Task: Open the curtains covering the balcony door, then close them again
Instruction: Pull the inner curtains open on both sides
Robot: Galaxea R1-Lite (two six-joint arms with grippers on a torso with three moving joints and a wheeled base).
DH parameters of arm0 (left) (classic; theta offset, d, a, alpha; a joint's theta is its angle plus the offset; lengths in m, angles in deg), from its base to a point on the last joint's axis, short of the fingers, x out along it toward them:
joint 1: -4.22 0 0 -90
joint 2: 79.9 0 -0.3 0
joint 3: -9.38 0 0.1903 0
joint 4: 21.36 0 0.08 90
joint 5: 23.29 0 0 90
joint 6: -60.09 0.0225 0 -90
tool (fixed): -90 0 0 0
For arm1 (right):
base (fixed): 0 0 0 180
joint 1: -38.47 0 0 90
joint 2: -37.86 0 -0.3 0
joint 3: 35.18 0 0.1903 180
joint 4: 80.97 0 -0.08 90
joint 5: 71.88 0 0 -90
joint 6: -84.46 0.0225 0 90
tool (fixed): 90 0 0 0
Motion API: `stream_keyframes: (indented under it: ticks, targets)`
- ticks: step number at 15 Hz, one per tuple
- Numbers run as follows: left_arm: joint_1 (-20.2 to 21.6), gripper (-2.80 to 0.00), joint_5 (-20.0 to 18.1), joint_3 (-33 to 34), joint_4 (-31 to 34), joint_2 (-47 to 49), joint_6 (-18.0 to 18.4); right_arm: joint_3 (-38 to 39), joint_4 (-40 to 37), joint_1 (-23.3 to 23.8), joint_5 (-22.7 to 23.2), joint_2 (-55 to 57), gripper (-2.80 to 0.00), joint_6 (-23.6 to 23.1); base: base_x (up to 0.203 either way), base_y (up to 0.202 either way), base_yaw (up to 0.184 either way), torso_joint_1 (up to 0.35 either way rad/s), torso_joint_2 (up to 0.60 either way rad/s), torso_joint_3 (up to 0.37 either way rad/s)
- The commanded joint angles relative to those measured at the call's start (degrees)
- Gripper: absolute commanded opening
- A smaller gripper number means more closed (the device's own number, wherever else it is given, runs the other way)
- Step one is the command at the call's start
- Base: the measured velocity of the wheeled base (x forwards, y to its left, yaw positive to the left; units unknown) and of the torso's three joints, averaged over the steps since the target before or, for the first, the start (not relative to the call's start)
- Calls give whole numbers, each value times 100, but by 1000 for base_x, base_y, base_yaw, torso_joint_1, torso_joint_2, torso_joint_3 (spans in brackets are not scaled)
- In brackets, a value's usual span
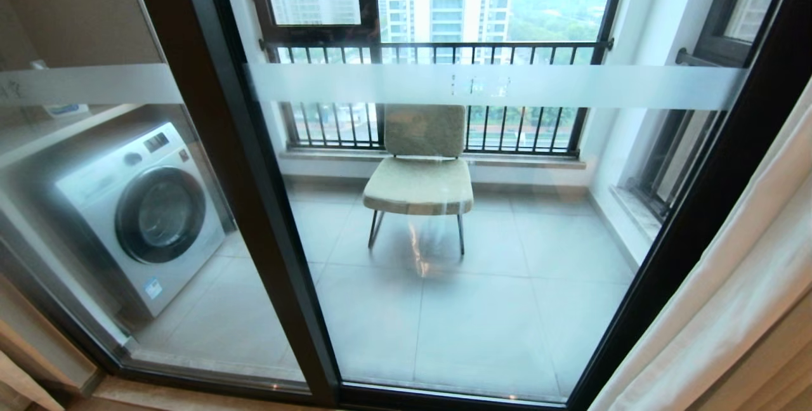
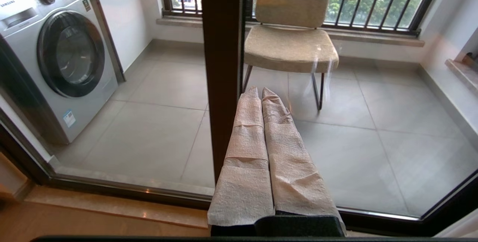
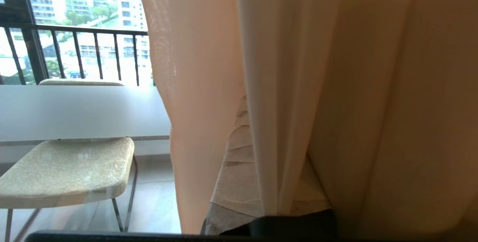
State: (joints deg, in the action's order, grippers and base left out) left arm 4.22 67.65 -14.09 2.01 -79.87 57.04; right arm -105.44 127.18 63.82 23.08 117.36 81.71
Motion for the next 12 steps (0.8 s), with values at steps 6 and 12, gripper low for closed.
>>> stream_keyframes:
  ticks: [6, 12]
  targets:
    - [0, -280, 3, 1, 0, -2, 6, 30, 25, 30, 5, -75, -280, -6, 0, -173, 0, 2, 3, 3]
    - [0, -280, 3, 1, 0, -2, 6, -1, 25, 189, 14, -75, -280, 3, 0, 0, 0, 0, 0, 0]
